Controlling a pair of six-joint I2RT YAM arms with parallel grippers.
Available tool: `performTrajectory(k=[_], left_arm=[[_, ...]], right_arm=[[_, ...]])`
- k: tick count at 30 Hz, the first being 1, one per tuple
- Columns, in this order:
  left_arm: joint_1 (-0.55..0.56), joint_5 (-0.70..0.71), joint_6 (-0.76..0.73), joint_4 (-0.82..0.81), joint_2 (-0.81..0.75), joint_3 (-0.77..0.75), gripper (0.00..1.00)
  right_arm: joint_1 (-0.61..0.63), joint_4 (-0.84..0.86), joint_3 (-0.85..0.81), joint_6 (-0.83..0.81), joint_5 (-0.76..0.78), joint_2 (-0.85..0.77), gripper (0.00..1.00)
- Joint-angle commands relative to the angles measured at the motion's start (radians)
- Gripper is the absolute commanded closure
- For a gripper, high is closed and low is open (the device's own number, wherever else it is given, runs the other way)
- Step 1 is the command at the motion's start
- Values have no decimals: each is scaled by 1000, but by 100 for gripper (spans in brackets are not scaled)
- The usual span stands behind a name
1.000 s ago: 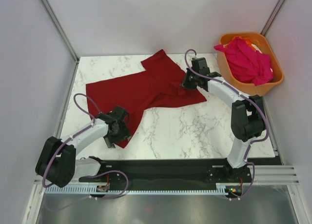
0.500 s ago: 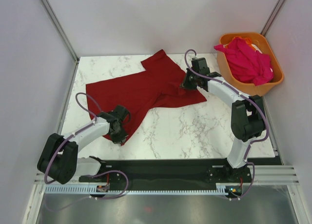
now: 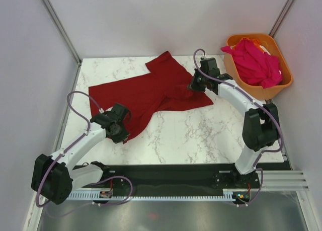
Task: Fold and stack the t-shirts
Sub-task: Fold the tshirt
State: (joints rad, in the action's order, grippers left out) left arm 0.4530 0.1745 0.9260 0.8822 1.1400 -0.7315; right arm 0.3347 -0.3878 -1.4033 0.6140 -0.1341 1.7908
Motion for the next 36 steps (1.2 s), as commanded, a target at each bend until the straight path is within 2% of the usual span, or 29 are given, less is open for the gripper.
performTrajectory(k=[1,8,17,19,21,23,28,29,30,31,32,33,34,35,36], left_arm=[[1,17,-6,122,-63,-97,98],[-14,60,46,297,-226,-215,98],[-27,174,140,517,-359,-230,98],[-27,238,175,569,-382,-241,98],[-28,243,180,572,-401,-255,98],[-28,243,183,561,-389,-264,98],[-60,224,94,462,-271,-293,98],[-129,217,73,443,-251,-299,98],[-195,186,-9,410,-217,-301,98],[-280,46,-74,317,-206,-293,98],[-488,-48,-141,248,-192,-251,98],[-581,-138,-242,197,-145,-221,98],[-656,-288,-278,145,-94,-203,98],[-742,-334,-330,130,-44,-200,98],[-764,-354,-343,120,5,-200,98]], right_arm=[[4,-34,10,-28,7,-180,100],[6,-135,179,-79,39,-441,100],[4,-302,366,-86,102,-746,100],[4,-289,401,-54,122,-838,100],[6,-273,425,-45,128,-869,100],[6,-267,406,-49,128,-845,100],[6,-205,267,-59,150,-645,100],[6,-188,227,-65,137,-595,100],[6,-168,178,-69,136,-462,100],[6,-174,41,-79,84,-385,100],[6,-190,-41,-91,52,-302,100],[7,-224,-115,-117,39,-148,100],[6,-252,-257,-129,31,-78,100],[7,-305,-317,-143,12,-14,100],[7,-324,-363,-161,5,95,100]])
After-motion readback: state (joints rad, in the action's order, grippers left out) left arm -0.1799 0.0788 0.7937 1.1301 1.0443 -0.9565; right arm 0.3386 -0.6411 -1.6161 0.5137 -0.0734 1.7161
